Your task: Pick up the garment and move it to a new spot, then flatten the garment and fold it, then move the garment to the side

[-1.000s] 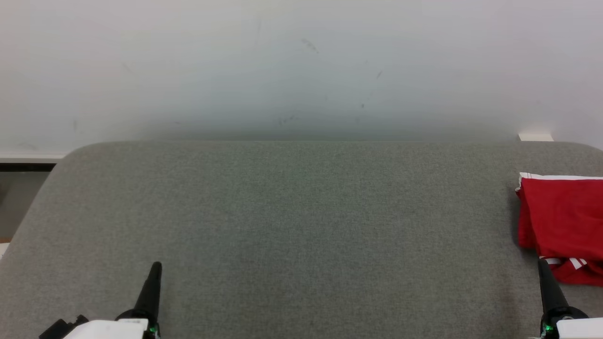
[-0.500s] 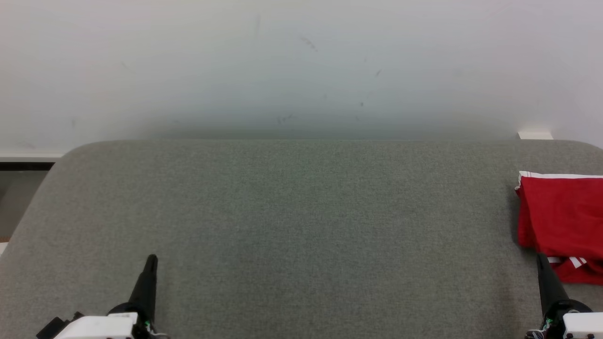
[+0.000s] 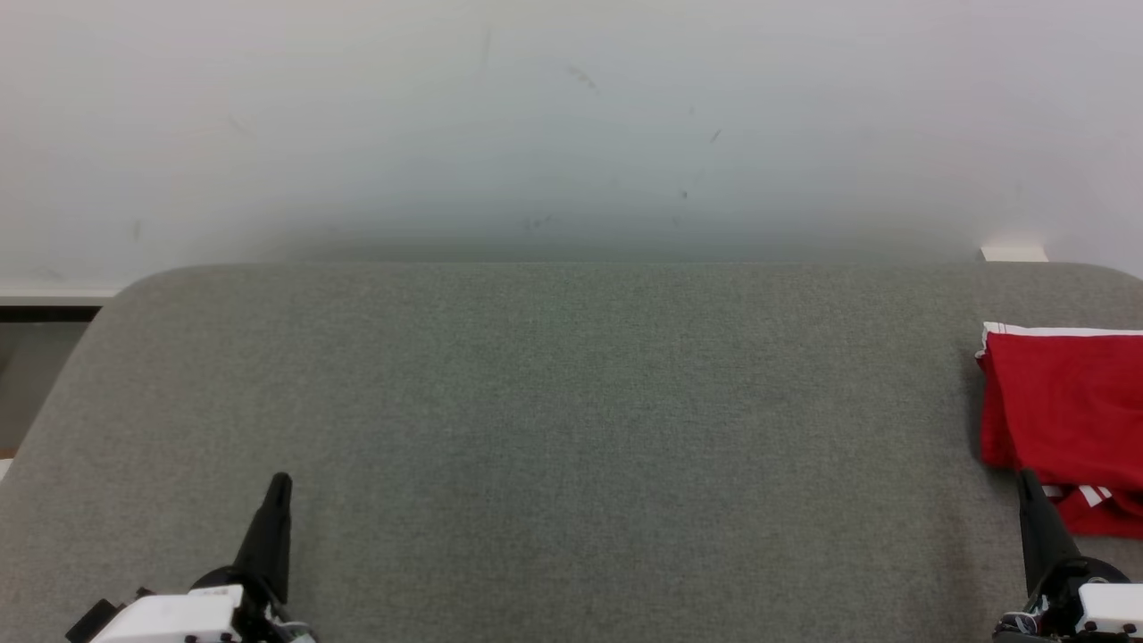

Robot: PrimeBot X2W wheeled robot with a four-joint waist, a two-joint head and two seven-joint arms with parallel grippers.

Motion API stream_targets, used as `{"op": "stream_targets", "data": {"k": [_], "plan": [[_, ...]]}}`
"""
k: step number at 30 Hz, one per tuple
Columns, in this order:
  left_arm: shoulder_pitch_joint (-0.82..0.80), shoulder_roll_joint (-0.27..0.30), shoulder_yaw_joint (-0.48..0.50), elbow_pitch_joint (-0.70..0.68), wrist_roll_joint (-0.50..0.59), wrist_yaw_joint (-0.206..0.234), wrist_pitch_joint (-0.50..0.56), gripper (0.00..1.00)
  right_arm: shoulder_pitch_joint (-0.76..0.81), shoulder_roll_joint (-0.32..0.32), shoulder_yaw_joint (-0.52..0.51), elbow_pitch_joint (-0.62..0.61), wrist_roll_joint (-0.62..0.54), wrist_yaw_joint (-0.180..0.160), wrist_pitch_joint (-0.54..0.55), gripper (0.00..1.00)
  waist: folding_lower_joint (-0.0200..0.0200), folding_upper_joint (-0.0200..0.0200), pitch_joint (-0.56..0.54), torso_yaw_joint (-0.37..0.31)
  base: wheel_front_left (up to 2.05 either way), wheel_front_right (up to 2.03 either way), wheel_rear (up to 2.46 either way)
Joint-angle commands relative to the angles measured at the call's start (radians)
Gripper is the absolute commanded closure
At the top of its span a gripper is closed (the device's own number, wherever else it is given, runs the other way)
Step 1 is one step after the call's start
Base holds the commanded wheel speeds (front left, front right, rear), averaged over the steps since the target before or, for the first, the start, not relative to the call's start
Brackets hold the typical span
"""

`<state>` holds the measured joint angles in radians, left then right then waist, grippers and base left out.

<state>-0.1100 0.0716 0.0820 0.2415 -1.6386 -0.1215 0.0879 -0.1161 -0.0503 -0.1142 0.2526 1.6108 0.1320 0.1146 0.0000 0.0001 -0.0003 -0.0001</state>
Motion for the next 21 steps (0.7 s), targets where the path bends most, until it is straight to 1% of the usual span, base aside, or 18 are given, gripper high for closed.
{"op": "stream_targets", "data": {"k": [1, 21], "plan": [[-0.006, 0.006, 0.003, -0.003, -0.003, -0.002, 0.003, 1.0, -0.008, 0.0, -0.004, 0.001, 0.001, -0.002, 0.005, 1.0, 0.0, -0.0001, 0.0, 0.0, 0.0, 0.0, 0.0], [-0.006, 0.003, 0.005, -0.003, 0.0, -0.002, 0.005, 1.0, -0.008, 0.0, -0.004, 0.001, 0.001, -0.002, 0.005, 1.0, 0.0, -0.0001, 0.0, 0.0, 0.0, 0.0, 0.0]]}}
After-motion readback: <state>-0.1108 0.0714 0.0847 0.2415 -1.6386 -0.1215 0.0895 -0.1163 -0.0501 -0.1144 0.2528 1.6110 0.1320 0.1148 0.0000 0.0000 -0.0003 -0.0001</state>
